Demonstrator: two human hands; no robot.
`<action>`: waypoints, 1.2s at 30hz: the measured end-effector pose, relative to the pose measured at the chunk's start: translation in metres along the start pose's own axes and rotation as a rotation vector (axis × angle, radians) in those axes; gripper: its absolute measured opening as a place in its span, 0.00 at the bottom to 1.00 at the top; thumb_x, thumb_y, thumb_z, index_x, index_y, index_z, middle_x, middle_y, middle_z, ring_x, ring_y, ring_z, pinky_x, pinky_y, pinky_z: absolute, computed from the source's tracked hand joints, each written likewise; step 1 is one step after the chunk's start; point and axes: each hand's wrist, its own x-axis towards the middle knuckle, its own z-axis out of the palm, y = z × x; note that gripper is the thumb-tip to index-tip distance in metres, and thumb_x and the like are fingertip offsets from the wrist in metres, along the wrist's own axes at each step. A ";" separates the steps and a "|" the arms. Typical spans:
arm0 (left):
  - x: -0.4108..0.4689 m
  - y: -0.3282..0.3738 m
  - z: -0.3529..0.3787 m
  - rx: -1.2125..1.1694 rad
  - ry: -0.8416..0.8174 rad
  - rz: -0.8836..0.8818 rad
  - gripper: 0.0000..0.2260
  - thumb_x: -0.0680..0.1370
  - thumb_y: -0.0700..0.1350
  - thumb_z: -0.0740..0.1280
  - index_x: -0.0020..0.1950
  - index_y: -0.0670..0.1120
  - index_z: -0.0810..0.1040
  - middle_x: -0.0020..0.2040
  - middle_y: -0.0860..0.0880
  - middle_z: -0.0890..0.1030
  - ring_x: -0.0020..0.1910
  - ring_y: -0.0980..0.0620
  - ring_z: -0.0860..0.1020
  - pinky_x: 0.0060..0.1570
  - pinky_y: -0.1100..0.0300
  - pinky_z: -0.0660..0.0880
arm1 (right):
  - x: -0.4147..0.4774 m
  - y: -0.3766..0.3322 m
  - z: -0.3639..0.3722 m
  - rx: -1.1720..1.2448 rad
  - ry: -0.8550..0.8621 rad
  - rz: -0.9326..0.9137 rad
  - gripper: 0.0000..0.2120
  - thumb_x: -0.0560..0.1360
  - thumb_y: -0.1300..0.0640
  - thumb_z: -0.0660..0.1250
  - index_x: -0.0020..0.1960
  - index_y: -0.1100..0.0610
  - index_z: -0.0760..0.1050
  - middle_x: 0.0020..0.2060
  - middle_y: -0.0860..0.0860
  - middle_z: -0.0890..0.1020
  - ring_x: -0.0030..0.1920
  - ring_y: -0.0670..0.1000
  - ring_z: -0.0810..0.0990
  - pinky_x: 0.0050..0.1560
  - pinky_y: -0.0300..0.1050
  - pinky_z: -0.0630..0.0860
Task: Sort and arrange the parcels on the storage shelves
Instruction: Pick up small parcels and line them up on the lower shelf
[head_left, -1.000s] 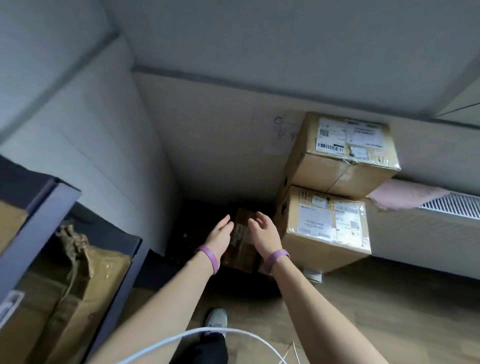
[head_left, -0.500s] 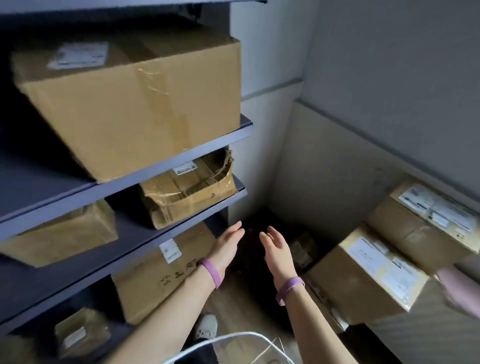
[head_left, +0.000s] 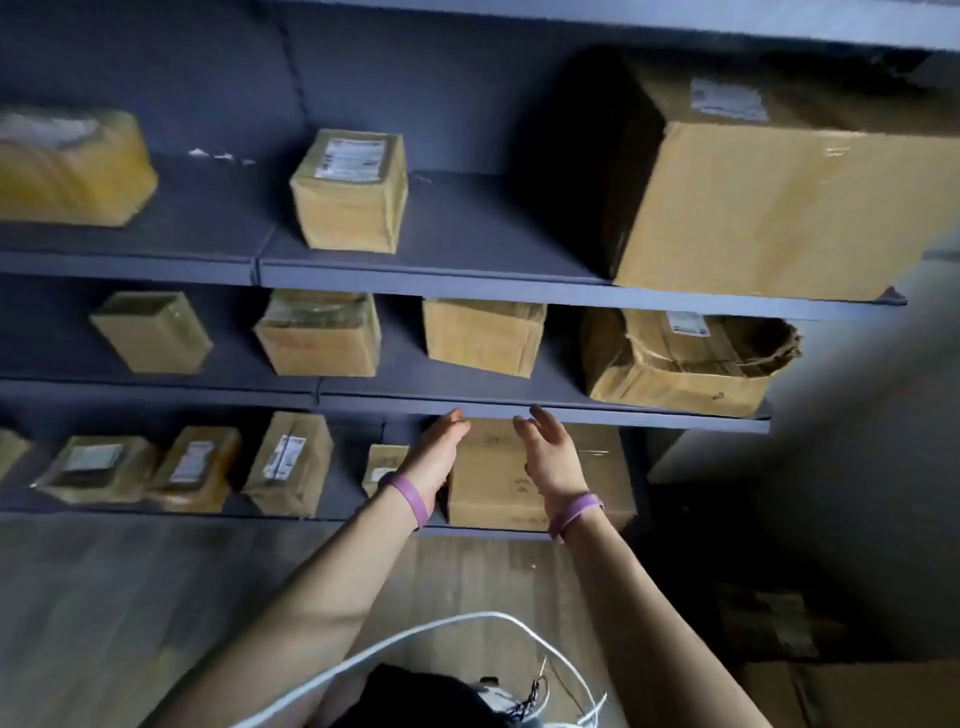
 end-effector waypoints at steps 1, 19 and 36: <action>-0.002 -0.001 -0.025 -0.022 0.040 0.001 0.19 0.82 0.48 0.59 0.74 0.52 0.66 0.72 0.52 0.69 0.69 0.53 0.67 0.64 0.59 0.61 | -0.002 -0.002 0.024 -0.009 -0.032 -0.004 0.23 0.80 0.55 0.63 0.74 0.60 0.65 0.70 0.55 0.72 0.66 0.52 0.72 0.66 0.49 0.68; -0.003 -0.022 -0.410 -0.035 0.256 -0.024 0.11 0.81 0.52 0.58 0.62 0.60 0.72 0.63 0.55 0.72 0.61 0.54 0.70 0.59 0.57 0.63 | -0.048 -0.003 0.404 -0.072 -0.319 0.004 0.23 0.79 0.58 0.65 0.73 0.62 0.66 0.69 0.57 0.73 0.65 0.50 0.72 0.63 0.40 0.67; 0.154 0.033 -0.570 -0.126 0.379 -0.127 0.22 0.82 0.37 0.58 0.76 0.42 0.62 0.78 0.45 0.57 0.76 0.47 0.59 0.71 0.57 0.58 | 0.110 -0.032 0.573 -0.422 -0.370 0.020 0.25 0.79 0.57 0.65 0.73 0.64 0.65 0.70 0.60 0.72 0.68 0.57 0.72 0.58 0.37 0.66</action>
